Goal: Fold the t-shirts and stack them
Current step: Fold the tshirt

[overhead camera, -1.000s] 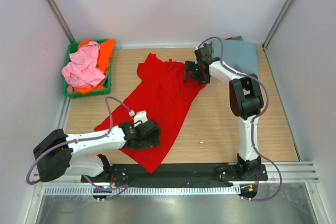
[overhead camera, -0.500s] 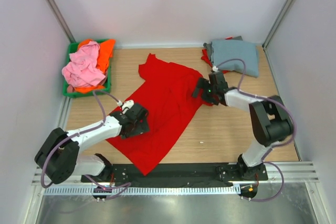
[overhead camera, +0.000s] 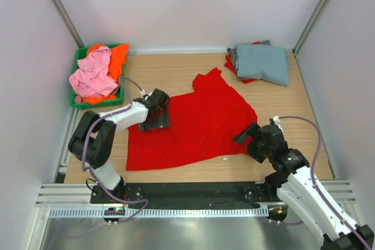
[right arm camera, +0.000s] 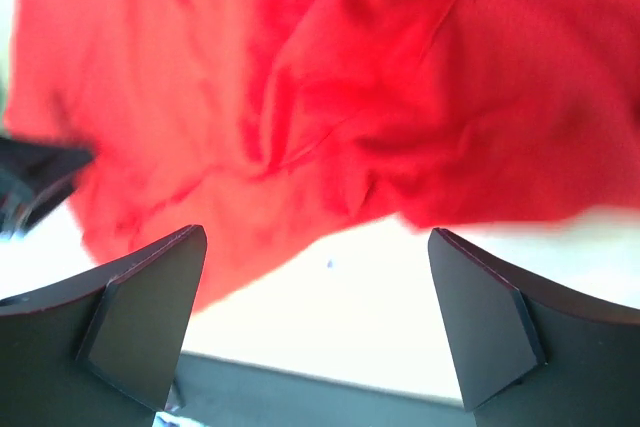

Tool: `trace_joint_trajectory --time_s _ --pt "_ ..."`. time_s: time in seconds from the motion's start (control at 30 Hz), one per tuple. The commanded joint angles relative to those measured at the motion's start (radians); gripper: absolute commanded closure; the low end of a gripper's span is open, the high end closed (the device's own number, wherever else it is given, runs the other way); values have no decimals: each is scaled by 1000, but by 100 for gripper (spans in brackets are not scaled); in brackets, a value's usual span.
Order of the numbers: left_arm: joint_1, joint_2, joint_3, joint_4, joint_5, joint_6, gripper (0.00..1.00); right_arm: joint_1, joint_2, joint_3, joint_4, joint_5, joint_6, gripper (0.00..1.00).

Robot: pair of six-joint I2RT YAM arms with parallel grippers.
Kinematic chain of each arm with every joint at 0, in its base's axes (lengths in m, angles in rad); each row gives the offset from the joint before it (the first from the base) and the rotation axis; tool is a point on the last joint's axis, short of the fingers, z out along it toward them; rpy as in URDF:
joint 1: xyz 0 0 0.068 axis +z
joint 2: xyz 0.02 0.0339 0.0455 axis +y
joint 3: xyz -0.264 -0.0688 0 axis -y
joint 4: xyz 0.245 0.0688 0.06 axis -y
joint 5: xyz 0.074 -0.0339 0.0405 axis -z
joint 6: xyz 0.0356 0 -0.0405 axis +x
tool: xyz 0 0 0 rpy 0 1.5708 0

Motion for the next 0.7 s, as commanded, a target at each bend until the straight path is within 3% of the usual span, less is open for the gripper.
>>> trace_joint_trajectory --time_s 0.0,0.17,0.37,0.53,0.67 --pt "49 128 113 29 27 97 13 6 -115 81 -283 31 55 0" --pt "52 178 308 -66 62 155 16 6 -98 195 -363 75 -15 0" --pt "-10 -46 437 -286 -80 193 14 6 110 370 -277 123 -194 0" --pt "-9 -256 264 -336 -122 137 15 5 352 478 -167 187 -316 0" --pt "12 -292 100 -294 -122 65 19 4 535 533 -139 252 -373 0"
